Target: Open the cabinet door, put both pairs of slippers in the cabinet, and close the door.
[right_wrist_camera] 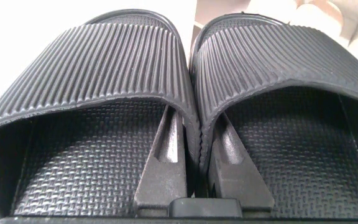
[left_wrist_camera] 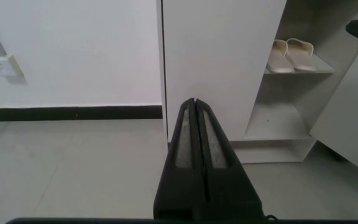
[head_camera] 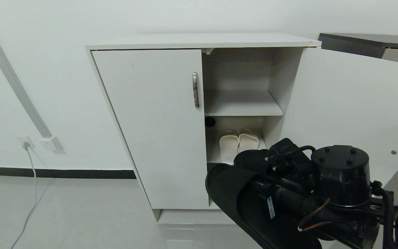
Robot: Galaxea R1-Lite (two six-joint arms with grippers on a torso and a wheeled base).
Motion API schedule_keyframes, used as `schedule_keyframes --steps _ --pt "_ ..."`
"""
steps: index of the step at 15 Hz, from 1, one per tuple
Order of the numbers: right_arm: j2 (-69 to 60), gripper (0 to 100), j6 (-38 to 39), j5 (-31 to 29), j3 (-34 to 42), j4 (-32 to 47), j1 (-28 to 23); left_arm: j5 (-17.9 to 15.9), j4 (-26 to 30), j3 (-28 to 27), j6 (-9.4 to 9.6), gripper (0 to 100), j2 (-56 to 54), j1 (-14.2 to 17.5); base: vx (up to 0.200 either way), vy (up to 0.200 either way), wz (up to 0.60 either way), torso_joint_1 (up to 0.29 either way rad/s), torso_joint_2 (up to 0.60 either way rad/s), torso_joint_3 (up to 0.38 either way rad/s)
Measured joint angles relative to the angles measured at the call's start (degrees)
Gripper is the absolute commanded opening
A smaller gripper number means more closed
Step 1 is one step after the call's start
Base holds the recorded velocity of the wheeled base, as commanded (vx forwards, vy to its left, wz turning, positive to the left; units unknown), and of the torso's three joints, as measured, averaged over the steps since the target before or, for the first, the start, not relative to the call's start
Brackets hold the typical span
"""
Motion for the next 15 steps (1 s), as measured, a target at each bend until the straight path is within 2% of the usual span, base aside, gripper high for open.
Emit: schedule_keyframes --steps 5,7,9,11,13,15 --pt "0.8 0 0.0 0.1 0.1 -0.4 0.3 0.0 0.0 0.0 0.07 0 0.0 0.1 0.0 0.0 0.0 0.0 0.0 0.0" --pt "2.5 0 0.0 -0.6 -1.0 -3.8 0.4 -0.1 0.0 0.0 0.1 0 0.0 0.0 0.0 0.0 0.0 0.0 0.0 0.0" --pt "5.9 0 0.7 -5.6 -4.6 -6.9 0.6 -0.1 0.0 0.0 0.1 0 0.0 0.0 0.0 0.0 0.0 0.0 0.0 0.0" --pt "11.1 0 3.0 -13.2 -11.9 -6.9 1.1 -0.1 0.0 0.0 0.1 0 0.0 0.0 0.0 0.0 0.0 0.0 0.0 0.0" --pt "16.4 0 6.2 -20.7 -20.9 -2.7 1.4 -0.1 0.0 0.0 0.1 0 0.0 0.0 0.0 0.0 0.0 0.0 0.0 0.0" --pt "20.1 0 9.9 -26.1 -29.1 6.5 1.7 -0.1 0.0 0.0 0.1 0 0.0 0.0 0.0 0.0 0.0 0.0 0.0 0.0"
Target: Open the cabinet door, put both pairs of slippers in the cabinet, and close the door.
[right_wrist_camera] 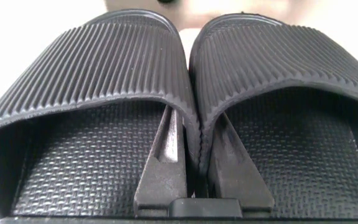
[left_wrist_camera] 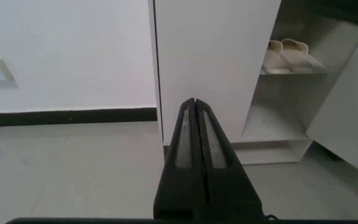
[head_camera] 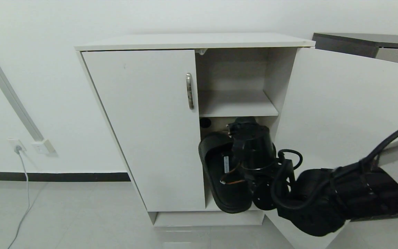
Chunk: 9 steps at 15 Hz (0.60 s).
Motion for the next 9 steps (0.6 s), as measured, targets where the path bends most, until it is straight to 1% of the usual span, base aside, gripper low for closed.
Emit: schedule_keyframes --steps 2,3,4,6,9 --pt "2.0 0 3.6 -5.1 -9.0 10.5 0.1 0.0 0.0 0.0 0.0 0 0.0 0.0 0.0 0.0 0.0 0.0 0.0 0.0" --pt "2.5 0 4.2 -6.6 -12.5 13.3 0.1 0.0 0.0 0.0 0.0 0 0.0 0.0 0.0 0.0 0.0 0.0 0.0 0.0" --pt "2.8 0 4.4 -7.3 -15.6 14.9 -0.1 0.0 0.0 0.0 0.0 0 0.0 0.0 0.0 0.0 0.0 0.0 0.0 0.0" --pt "3.2 0 4.1 -7.7 -19.3 18.0 -1.0 0.0 0.0 0.0 0.0 0 0.0 0.0 0.0 0.0 0.0 0.0 0.0 0.0" --pt "3.8 0 1.9 -7.5 -21.5 18.0 -2.0 0.1 0.0 0.0 0.0 0 0.0 0.0 0.0 0.0 0.0 0.0 0.0 0.0"
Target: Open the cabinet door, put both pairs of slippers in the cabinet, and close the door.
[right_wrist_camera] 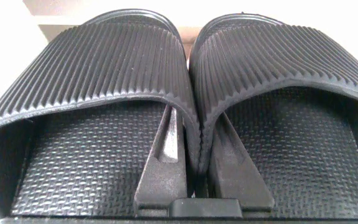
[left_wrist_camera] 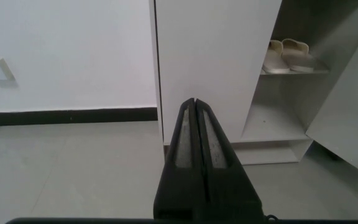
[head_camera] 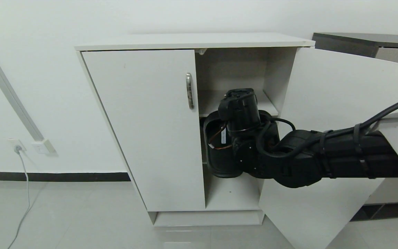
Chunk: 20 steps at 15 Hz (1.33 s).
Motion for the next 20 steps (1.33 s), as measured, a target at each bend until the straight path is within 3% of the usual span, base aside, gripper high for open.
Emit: schedule_keyframes --steps 9,20 --pt "1.5 0 -0.4 0.3 -2.1 0.1 -2.0 0.0 0.0 0.0 0.0 0 0.0 0.0 0.0 0.0 0.0 0.0 0.0 0.0" --pt "1.4 0 -1.4 0.2 -2.1 0.2 -2.0 -0.1 0.0 0.0 0.1 0 0.0 0.0 0.2 0.0 0.0 0.004 0.0 0.002"
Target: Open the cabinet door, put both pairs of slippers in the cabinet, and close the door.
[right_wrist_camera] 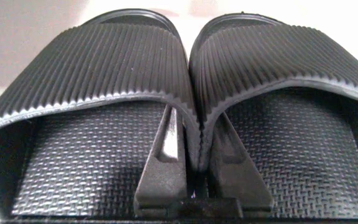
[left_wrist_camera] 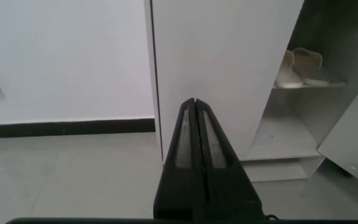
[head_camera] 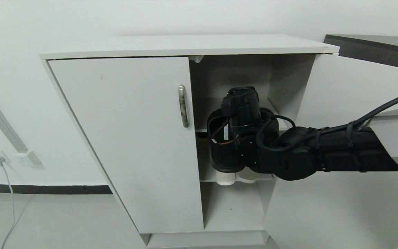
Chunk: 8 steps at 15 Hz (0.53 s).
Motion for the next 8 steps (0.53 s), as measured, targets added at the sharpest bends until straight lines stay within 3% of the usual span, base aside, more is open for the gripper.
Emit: schedule_keyframes --steps 2,8 --pt "-0.1 0 0.0 0.0 0.1 0.0 0.0 0.0 0.0 0.0 0.0 0 0.0 0.0 0.2 0.0 0.0 0.0 0.0 0.005" --pt "-0.2 0 0.1 2.8 0.3 0.0 0.2 0.0 0.0 0.0 -0.1 0 0.0 0.0 0.0 0.0 0.0 0.0 0.0 0.0"
